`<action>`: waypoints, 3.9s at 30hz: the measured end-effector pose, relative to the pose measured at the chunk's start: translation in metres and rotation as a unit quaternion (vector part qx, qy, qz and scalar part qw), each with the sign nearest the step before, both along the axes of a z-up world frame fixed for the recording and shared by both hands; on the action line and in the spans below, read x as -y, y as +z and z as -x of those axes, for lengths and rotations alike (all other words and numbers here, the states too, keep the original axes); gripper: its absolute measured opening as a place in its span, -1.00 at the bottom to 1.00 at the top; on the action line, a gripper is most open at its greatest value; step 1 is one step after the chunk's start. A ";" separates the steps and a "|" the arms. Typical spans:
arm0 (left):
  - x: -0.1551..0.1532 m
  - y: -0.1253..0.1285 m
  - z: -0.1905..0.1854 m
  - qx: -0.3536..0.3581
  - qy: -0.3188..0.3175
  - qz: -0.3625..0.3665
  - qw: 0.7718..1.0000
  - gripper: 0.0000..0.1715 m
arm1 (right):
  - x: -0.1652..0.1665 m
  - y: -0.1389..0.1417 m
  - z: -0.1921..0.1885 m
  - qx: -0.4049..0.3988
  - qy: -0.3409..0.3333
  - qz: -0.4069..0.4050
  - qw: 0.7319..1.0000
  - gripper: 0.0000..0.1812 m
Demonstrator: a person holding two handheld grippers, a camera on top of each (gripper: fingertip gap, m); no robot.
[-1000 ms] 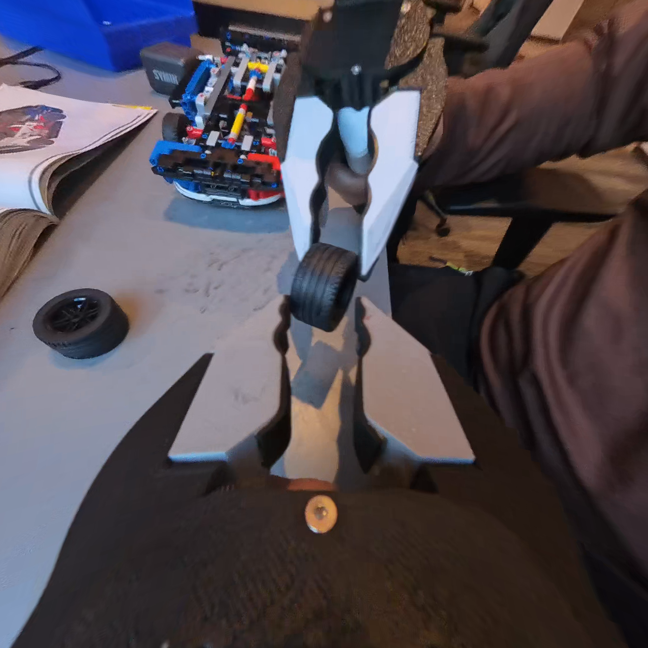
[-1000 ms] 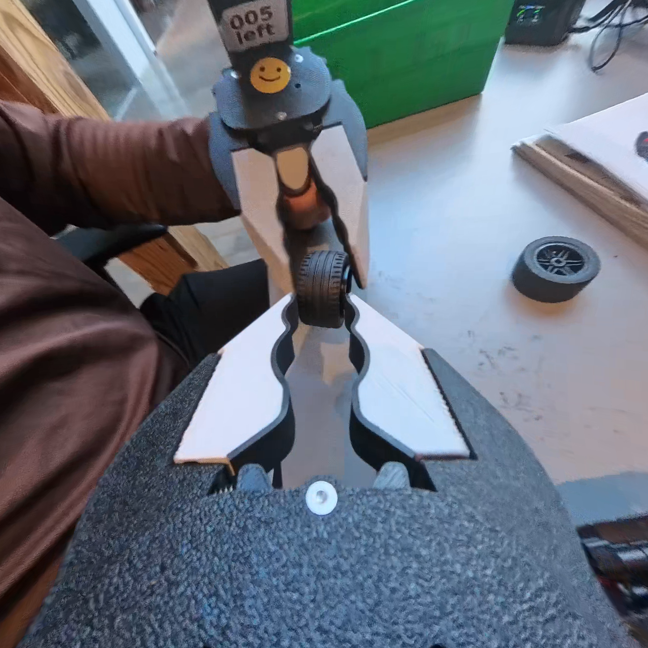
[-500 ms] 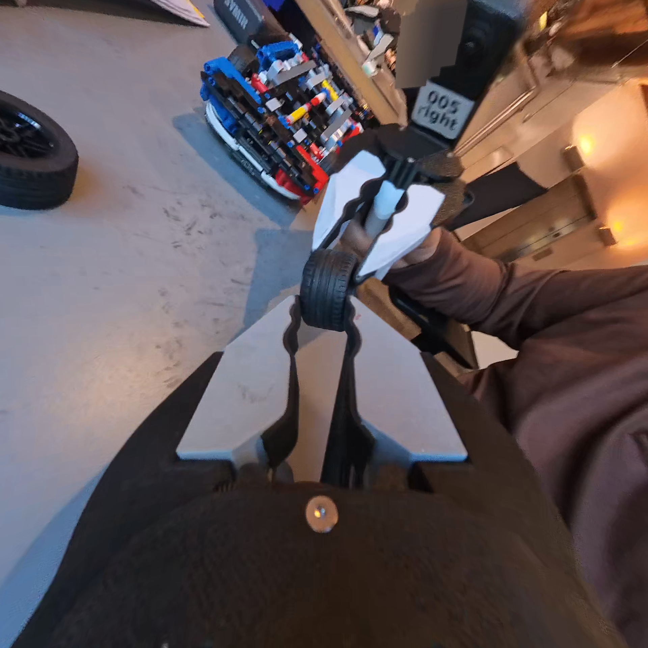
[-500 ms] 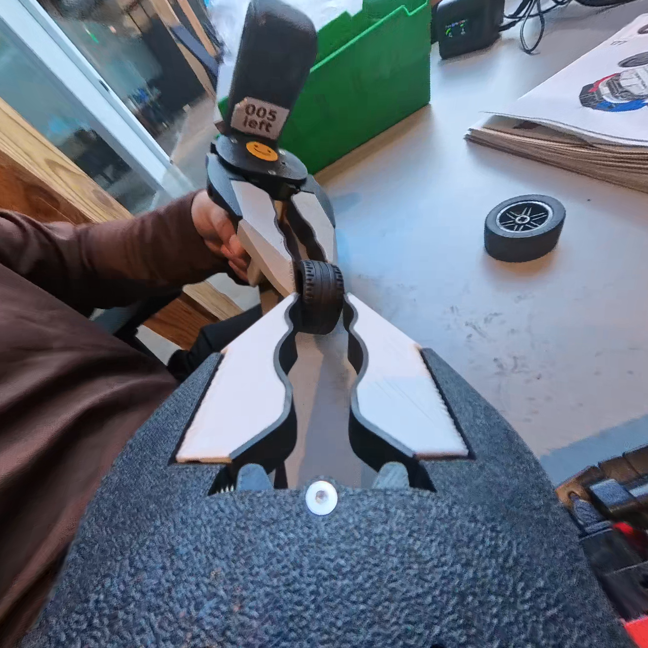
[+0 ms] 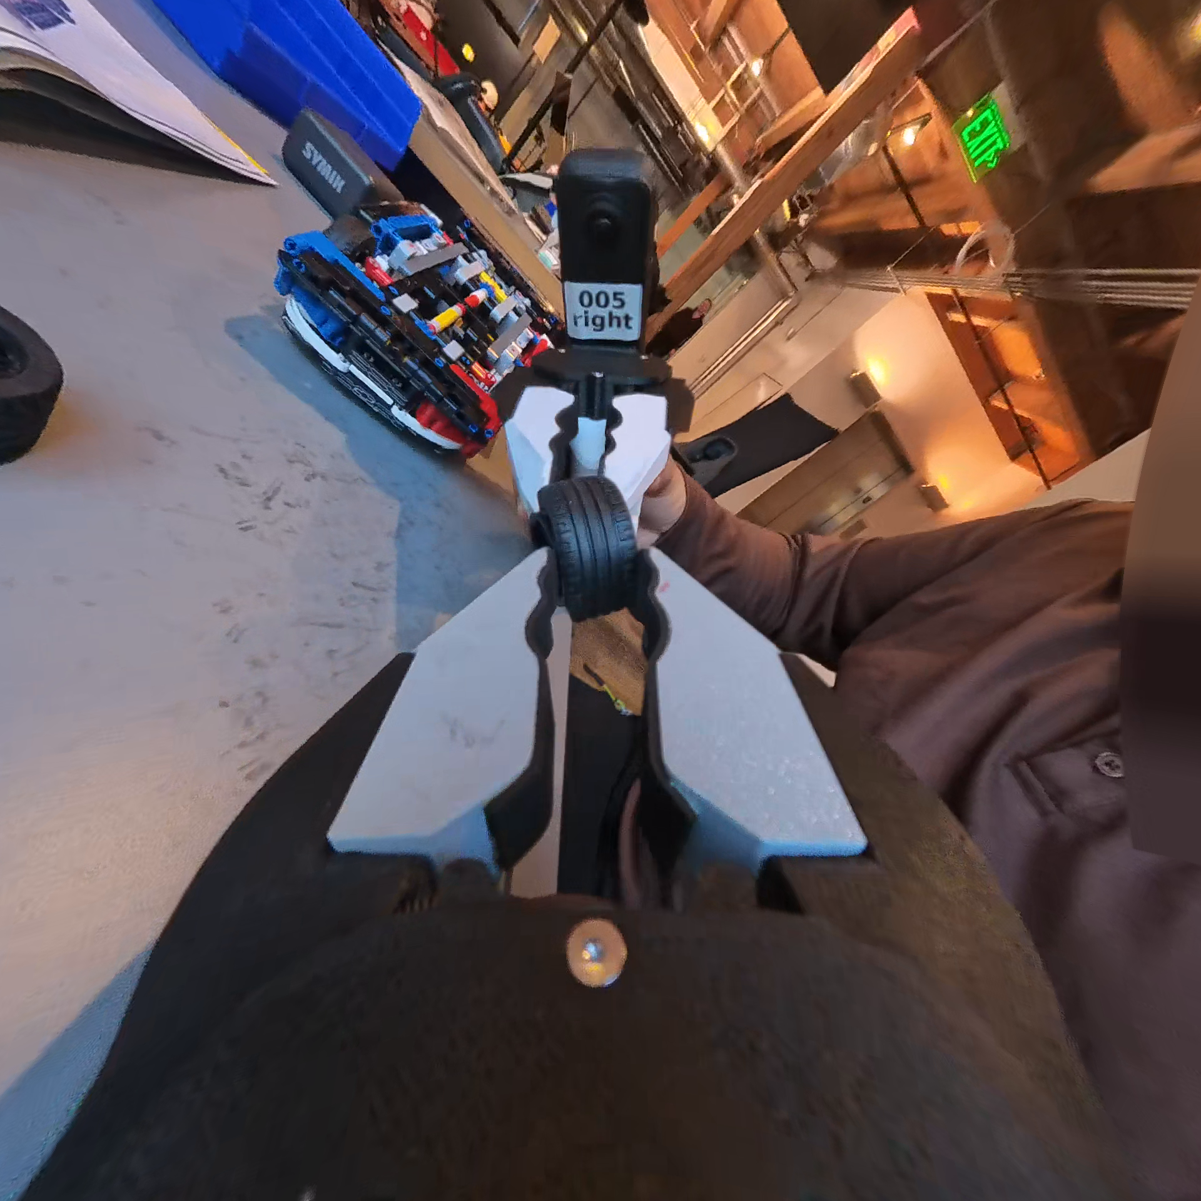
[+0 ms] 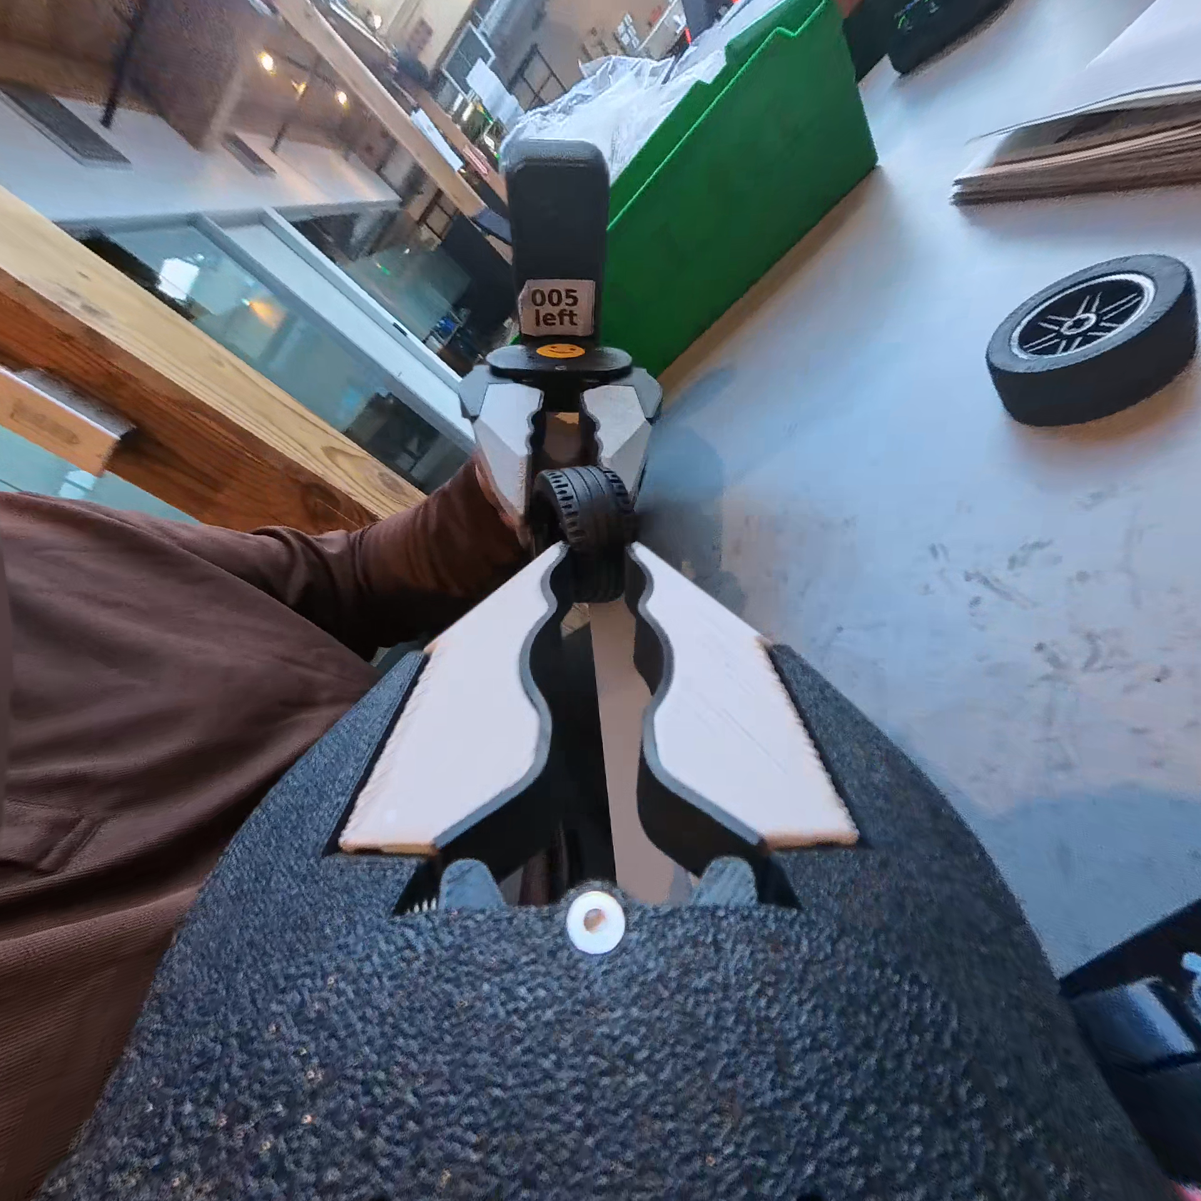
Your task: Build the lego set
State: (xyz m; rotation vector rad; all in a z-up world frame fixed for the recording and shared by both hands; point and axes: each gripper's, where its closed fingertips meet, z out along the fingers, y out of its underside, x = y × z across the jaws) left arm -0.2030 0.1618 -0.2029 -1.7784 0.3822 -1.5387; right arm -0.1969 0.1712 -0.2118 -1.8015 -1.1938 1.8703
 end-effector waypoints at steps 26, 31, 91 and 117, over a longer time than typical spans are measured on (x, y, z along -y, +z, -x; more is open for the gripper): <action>-0.009 0.011 -0.002 0.009 0.062 -0.029 0.998 -0.75 | -0.001 0.016 0.005 -0.002 -0.070 -0.056 0.996 -0.74; -0.009 0.005 -0.002 -0.050 0.075 -0.051 0.995 -0.76 | -0.001 0.001 0.006 0.043 -0.088 -0.099 0.990 -0.80; 0.002 0.079 0.002 0.159 0.170 -0.080 0.969 -0.79 | 0.012 0.075 0.002 -0.125 -0.096 -0.223 0.962 -0.92; -0.004 0.063 -0.003 0.105 0.155 -0.050 0.981 -0.79 | -0.006 0.080 -0.015 -0.128 -0.094 -0.080 0.984 -0.76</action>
